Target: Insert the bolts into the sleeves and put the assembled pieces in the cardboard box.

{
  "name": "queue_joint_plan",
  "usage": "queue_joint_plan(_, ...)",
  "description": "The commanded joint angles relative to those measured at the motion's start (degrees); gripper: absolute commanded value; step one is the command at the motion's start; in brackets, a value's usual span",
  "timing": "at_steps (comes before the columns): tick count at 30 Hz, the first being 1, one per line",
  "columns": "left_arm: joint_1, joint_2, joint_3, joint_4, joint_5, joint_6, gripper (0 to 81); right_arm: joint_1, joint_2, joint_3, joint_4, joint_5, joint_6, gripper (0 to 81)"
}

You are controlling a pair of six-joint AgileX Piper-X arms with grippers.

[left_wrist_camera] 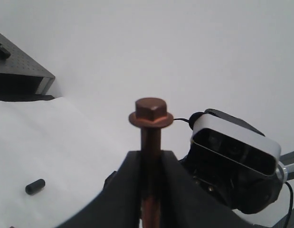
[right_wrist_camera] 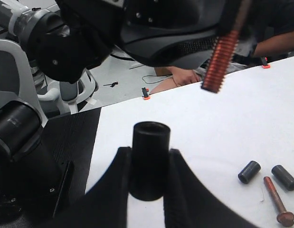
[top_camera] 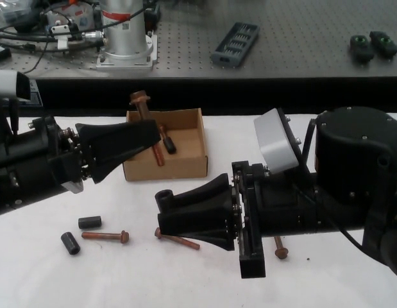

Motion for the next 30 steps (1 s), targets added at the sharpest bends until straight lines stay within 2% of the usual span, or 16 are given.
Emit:
queue_joint_plan(1, -1.0, -0.5, -0.3, -1.1, 2.4, -1.1, 0.6, 0.1, 0.0, -0.2, -0.9, -0.3, 0.0, 1.9)
queue_joint_plan(7, -2.5, -0.5, -0.3, -1.0, 2.9, -1.2, 0.6, 0.1, 0.0, -0.2, -0.9, 0.6, 0.0, 1.9)
queue_joint_plan(18, -2.6, -0.5, -0.3, -1.0, 3.2, -1.8, 0.6, 0.1, 0.0, -0.2, -0.9, 3.6, -0.9, 1.9)
queue_joint_plan(30, -2.6, -0.5, -0.3, 5.1, 1.5, 3.4, 0.6, 0.0, 0.0, -0.2, -0.9, 6.1, -1.5, 1.9)
